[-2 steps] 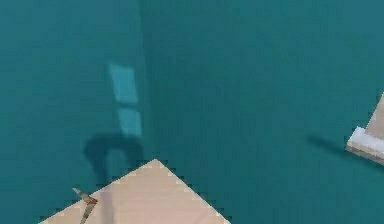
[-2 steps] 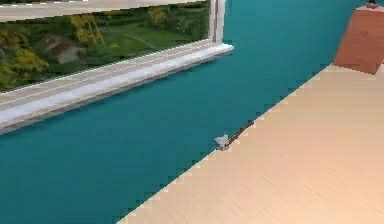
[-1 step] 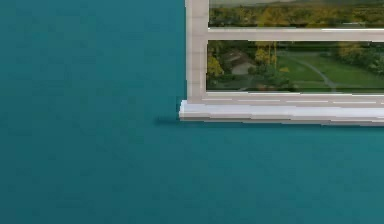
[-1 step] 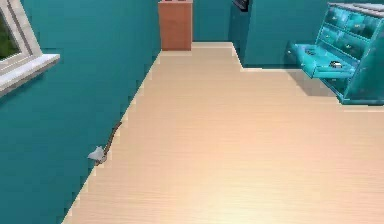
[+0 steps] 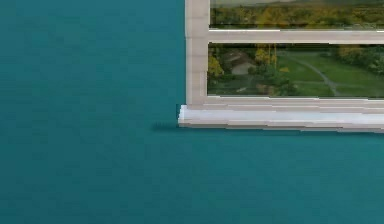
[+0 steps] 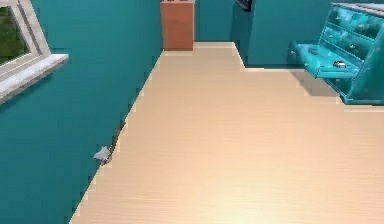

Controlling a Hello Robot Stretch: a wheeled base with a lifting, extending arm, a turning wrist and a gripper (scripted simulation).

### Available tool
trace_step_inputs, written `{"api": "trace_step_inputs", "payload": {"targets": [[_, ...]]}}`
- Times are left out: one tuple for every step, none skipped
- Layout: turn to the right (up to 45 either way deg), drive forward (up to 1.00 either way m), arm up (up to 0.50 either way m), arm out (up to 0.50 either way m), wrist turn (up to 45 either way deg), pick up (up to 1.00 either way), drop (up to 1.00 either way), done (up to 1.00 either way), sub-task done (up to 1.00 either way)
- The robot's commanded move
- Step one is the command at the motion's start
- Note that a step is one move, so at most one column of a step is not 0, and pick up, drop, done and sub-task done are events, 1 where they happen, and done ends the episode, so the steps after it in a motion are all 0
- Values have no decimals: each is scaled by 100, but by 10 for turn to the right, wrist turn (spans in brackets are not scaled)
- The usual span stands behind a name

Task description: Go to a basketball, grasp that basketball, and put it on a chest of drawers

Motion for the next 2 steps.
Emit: {"api": "trace_step_inputs", "payload": {"targets": [[-450,0,0,0,0,0,0,0,0],[-360,0,0,0,0,0,0,0,0]]}}
